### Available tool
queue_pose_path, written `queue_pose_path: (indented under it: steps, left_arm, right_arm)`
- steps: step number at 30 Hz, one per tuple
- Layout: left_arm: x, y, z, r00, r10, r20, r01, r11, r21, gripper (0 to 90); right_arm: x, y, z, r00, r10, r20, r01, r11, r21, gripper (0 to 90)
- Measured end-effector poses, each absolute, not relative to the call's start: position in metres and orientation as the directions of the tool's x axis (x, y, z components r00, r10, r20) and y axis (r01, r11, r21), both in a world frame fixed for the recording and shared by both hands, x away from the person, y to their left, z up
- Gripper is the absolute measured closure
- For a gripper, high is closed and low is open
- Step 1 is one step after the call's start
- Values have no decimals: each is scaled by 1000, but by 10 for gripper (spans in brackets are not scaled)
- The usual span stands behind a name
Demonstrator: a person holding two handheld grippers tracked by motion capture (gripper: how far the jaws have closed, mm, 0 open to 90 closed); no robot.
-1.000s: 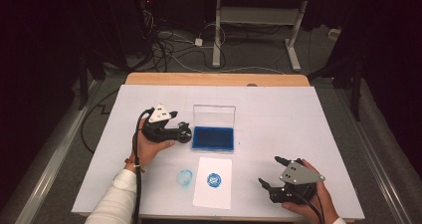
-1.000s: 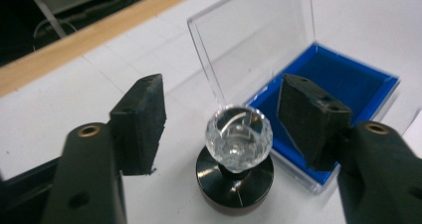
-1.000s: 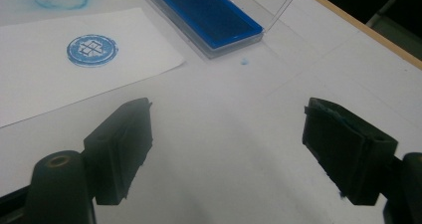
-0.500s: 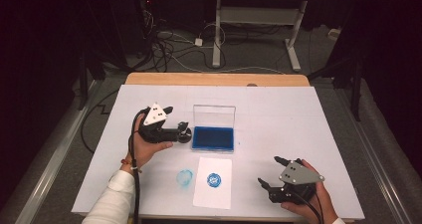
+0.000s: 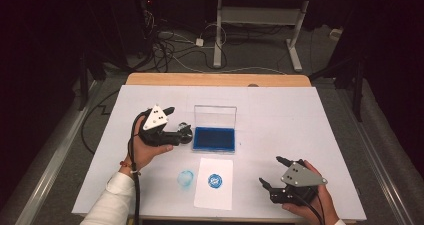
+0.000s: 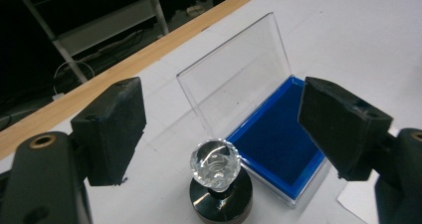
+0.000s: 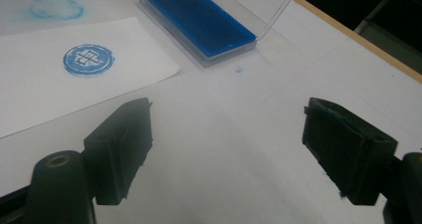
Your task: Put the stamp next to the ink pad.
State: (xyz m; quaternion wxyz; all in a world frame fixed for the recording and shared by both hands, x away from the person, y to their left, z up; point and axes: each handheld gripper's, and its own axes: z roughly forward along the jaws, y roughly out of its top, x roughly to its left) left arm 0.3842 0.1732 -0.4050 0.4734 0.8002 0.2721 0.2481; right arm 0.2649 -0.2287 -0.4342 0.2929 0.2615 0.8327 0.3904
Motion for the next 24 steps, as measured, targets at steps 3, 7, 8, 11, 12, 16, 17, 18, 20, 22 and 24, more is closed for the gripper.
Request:
queue_pose_path:
  steps: [3, 7, 8, 11, 12, 16, 17, 18, 20, 22, 24]
  left_arm:
    - [380, 172, -402, 734, 661, 155, 183, -412, 892, 187]
    - [374, 168, -399, 753, 639, 159, 167, -420, 892, 189]
    - [372, 166, -398, 756, 633, 166, 160, -424, 891, 190]
    - [368, 163, -396, 765, 621, 172, 146, -427, 892, 190]
    - [367, 162, -395, 766, 619, 174, 144, -428, 892, 190]
    - [361, 158, -393, 778, 601, 183, 129, -438, 889, 189]
    - [359, 158, -393, 780, 598, 185, 126, -439, 889, 189]
    - [357, 158, -392, 782, 596, 184, 124, -437, 891, 190]
    - [354, 158, -392, 784, 592, 186, 119, -438, 891, 192]
    - [350, 158, -392, 787, 587, 193, 113, -443, 889, 193]
    - [348, 158, -392, 789, 583, 194, 112, -447, 888, 193]
  right_arm:
    - [265, -230, -433, -676, 677, -290, 202, 549, 811, 198]
    - [264, -232, -430, -649, 699, -302, 193, 534, 823, 196]
    - [264, -233, -430, -649, 700, -300, 189, 529, 827, 195]
    - [264, -235, -428, -640, 708, -299, 189, 522, 832, 184]
    - [264, -236, -428, -636, 712, -298, 190, 518, 834, 181]
    - [264, -238, -427, -625, 722, -295, 188, 506, 841, 172]
    - [264, -239, -426, -623, 724, -298, 186, 507, 842, 171]
    - [264, -240, -426, -620, 726, -299, 184, 504, 844, 171]
    - [264, -241, -425, -617, 729, -297, 181, 499, 848, 171]
    - [264, -242, -424, -612, 734, -295, 179, 492, 852, 170]
    - [264, -243, -422, -611, 736, -292, 179, 487, 855, 169]
